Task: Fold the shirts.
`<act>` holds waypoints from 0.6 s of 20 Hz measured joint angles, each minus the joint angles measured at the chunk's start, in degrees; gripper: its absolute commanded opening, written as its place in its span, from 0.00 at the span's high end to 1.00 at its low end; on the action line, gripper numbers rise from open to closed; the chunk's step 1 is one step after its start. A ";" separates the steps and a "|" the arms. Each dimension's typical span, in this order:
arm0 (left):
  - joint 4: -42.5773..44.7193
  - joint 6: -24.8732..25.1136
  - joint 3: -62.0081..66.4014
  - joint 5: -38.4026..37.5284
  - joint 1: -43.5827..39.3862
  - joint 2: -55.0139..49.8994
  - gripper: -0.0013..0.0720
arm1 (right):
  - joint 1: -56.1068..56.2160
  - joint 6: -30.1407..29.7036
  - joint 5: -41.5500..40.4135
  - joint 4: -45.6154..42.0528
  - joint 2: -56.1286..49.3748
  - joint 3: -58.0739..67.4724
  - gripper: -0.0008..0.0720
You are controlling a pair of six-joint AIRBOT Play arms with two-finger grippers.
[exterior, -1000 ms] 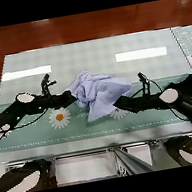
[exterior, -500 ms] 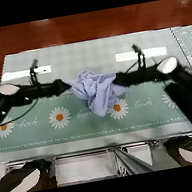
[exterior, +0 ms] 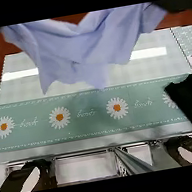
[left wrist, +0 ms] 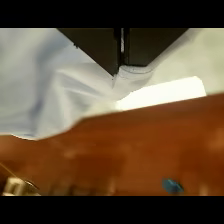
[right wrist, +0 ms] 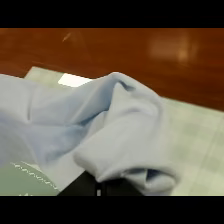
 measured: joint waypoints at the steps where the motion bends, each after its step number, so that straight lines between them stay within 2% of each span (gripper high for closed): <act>1: 2.58 -1.40 1.18 -0.09 0.70 2.40 0.96 | -0.09 0.20 2.45 -1.66 2.69 1.05 0.97; 6: 13.51 -6.82 3.87 -5.16 2.40 14.51 0.96 | -0.20 1.81 12.92 -6.05 14.14 3.17 0.97; 12: 19.80 -10.05 1.88 -12.72 2.75 21.66 0.96 | -0.20 6.97 24.50 -9.49 20.61 -2.16 0.97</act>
